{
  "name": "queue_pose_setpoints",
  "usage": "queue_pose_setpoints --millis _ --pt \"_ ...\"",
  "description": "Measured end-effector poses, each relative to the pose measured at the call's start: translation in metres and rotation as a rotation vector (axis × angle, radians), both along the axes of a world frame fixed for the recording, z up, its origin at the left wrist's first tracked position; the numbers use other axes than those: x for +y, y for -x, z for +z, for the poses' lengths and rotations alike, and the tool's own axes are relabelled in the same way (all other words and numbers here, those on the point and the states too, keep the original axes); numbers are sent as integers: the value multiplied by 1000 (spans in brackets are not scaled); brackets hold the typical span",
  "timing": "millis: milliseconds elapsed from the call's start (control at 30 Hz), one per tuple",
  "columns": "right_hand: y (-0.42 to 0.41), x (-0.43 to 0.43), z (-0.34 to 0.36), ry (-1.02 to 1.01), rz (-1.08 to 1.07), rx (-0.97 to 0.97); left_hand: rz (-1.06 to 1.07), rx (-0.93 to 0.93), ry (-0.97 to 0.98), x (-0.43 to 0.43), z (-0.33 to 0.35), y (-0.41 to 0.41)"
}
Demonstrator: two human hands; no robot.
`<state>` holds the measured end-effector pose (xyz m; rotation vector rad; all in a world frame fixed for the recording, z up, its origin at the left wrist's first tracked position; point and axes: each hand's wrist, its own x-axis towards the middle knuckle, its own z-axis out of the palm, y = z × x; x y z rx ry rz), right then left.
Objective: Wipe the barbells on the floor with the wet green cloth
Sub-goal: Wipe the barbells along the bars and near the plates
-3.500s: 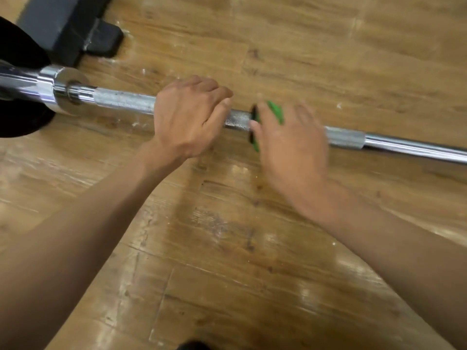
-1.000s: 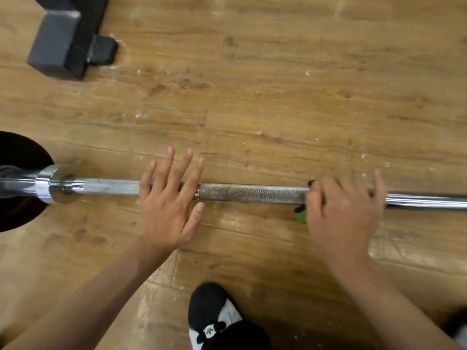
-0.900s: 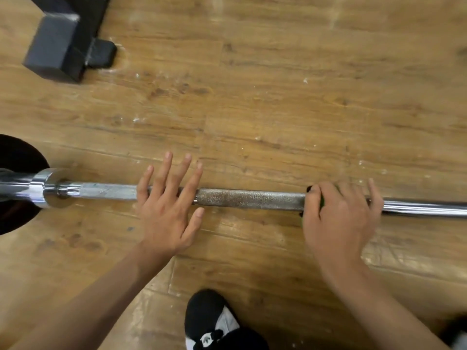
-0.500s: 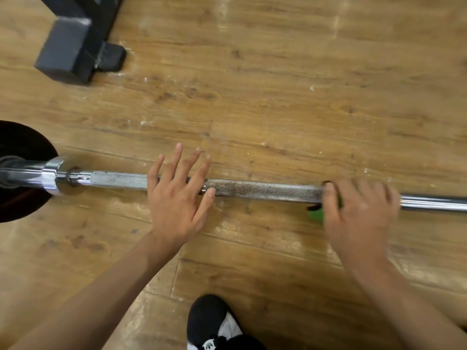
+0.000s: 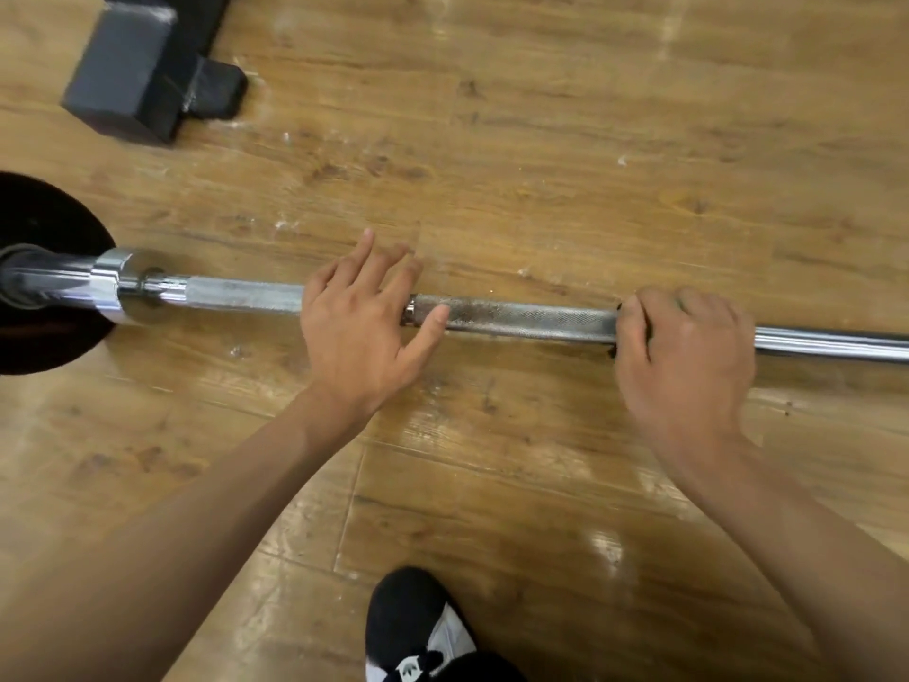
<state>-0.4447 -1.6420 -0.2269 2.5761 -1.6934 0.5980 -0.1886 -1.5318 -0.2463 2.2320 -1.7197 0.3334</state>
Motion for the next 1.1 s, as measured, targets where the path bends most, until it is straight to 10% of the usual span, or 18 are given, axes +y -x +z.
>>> queue_pose_setpoints --millis 267,567,833,1100 --pt "-56 0 -6 9 326 47 -120 61 -150 -8 13 -22" --pt "-149 27 -11 54 165 -74 14 56 -241 4 14 -54" --pt "-59 -2 -8 62 -75 -19 -25 45 -214 -1 13 -49" --pt "-175 24 -7 19 152 -20 -34 59 -214 -7 13 -53"
